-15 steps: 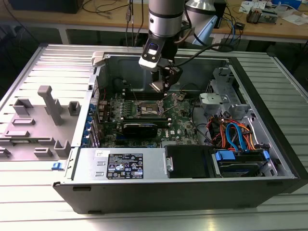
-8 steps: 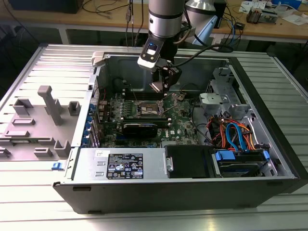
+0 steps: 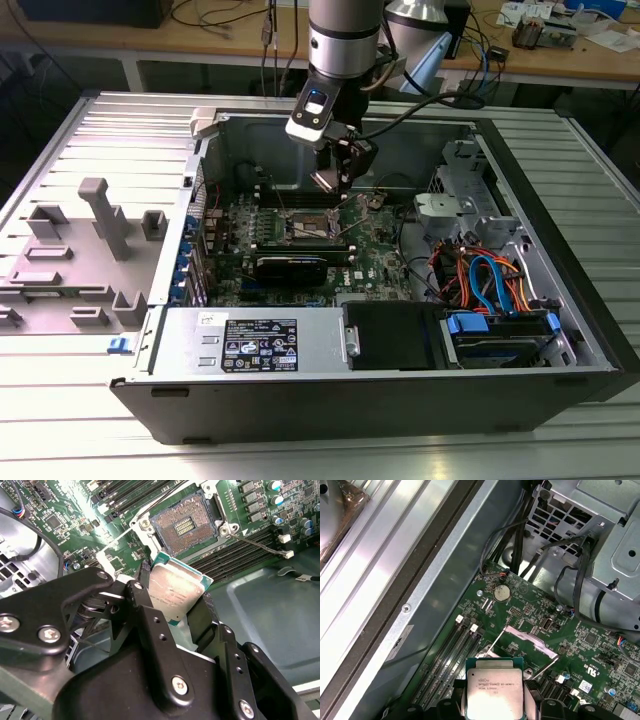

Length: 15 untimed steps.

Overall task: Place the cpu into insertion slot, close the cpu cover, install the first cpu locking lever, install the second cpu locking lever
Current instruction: 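Place the cpu into insertion slot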

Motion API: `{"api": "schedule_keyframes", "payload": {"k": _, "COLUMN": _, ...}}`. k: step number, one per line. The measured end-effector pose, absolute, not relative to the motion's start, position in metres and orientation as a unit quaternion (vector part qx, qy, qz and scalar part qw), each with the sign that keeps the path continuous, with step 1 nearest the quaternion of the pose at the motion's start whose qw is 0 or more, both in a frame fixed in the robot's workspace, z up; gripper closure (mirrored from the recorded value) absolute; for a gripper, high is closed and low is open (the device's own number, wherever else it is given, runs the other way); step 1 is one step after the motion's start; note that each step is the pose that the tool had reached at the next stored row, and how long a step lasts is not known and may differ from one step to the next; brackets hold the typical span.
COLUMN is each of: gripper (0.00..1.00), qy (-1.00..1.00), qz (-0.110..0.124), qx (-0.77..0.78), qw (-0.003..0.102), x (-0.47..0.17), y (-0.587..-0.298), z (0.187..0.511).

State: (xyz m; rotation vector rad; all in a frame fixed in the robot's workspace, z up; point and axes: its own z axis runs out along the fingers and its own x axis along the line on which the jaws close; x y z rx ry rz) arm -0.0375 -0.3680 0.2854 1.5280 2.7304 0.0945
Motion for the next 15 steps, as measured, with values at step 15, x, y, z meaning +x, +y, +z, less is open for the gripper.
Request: {"api": "schedule_keyframes", "payload": {"k": 15, "gripper": 0.46, "qy": 0.798, "qz": 0.025, "qx": 0.602, "qw": 0.005, "x": -0.049, "y": -0.369, "z": 0.27}}
